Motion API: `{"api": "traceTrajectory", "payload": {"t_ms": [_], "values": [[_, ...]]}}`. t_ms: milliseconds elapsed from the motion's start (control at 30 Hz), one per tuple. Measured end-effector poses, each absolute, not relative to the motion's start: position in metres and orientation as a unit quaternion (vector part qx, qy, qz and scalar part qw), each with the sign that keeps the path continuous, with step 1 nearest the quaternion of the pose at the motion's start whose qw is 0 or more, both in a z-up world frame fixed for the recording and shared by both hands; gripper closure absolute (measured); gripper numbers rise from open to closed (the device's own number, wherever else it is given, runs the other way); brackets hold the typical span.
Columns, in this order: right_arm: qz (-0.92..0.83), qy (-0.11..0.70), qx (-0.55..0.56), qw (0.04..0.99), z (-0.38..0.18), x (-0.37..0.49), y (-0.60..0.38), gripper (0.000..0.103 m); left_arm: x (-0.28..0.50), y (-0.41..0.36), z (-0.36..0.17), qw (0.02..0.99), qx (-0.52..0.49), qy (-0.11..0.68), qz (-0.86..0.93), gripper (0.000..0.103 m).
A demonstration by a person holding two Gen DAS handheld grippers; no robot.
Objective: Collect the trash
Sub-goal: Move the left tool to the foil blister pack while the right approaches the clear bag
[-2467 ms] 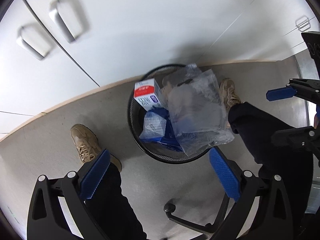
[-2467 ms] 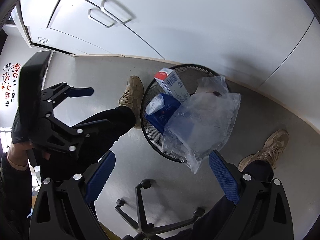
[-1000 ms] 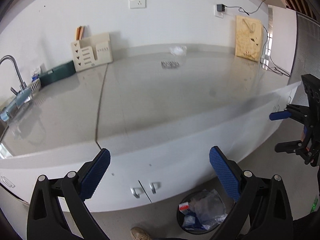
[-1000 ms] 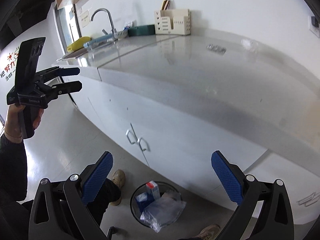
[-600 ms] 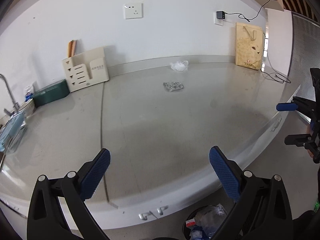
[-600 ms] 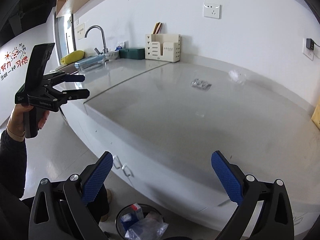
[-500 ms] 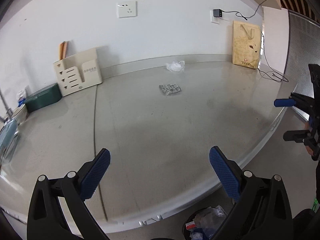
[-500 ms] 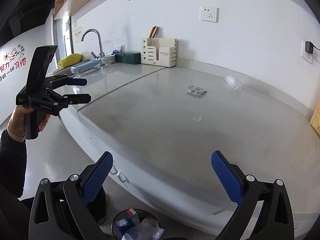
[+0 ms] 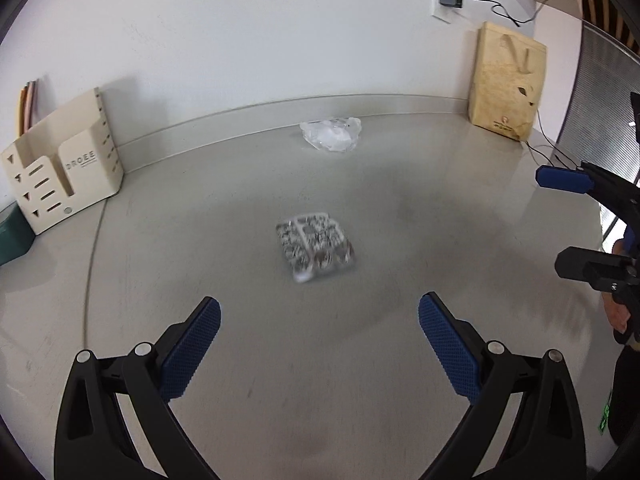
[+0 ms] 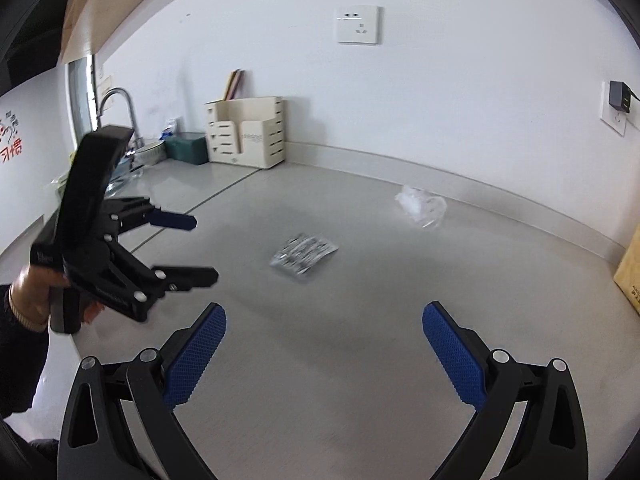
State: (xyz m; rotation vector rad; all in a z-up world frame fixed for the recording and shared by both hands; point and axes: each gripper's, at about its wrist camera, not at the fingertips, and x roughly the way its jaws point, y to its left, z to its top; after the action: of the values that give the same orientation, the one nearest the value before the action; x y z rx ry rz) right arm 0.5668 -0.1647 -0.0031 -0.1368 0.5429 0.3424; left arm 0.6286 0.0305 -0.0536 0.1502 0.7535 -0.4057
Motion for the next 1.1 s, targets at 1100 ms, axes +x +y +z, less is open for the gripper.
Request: {"api": "traceTrajectory", "payload": {"t_ms": [1100], "values": [[0.152, 0.363, 0.009, 0.919, -0.024, 0.842, -0.22, 0.004, 0.737, -0.024, -0.09, 0.915, 0.062, 0.395, -0.05, 0.004]]}}
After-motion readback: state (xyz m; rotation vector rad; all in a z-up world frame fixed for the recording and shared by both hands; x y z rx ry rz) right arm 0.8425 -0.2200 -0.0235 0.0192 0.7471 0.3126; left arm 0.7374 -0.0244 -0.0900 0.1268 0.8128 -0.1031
